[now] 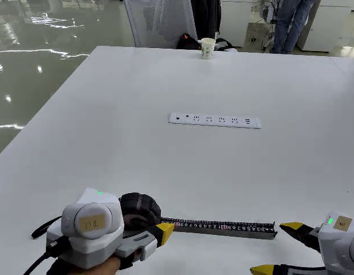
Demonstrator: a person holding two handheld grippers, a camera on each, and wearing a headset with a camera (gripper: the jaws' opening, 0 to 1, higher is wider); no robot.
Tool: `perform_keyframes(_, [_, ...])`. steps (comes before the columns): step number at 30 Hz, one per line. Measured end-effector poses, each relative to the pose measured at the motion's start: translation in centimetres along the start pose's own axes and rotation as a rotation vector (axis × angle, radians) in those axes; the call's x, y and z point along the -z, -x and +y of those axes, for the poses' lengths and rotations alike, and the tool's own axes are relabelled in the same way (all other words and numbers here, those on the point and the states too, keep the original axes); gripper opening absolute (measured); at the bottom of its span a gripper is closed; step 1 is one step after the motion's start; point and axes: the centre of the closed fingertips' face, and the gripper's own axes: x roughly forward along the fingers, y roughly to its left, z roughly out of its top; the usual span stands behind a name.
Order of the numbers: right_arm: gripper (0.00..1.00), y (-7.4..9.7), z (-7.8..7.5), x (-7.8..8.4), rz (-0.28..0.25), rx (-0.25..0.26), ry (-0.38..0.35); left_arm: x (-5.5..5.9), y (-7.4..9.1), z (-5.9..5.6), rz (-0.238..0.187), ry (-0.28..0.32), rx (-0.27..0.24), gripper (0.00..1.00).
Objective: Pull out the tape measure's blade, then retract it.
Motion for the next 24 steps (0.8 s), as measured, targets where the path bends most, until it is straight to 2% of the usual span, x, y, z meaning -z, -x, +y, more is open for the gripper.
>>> perform_keyframes(18, [0.47,-0.8,-2.2,0.4,0.074,-0.095,0.135,-0.3,-1.3,0.7,0.017,0.061,-0.05,0.67])
perform_keyframes(24, [0.41,-1.3,-2.9,0.6,0.1,-0.134,0.194,-0.1,-1.8,0.8,0.034,0.072,-0.066,0.65])
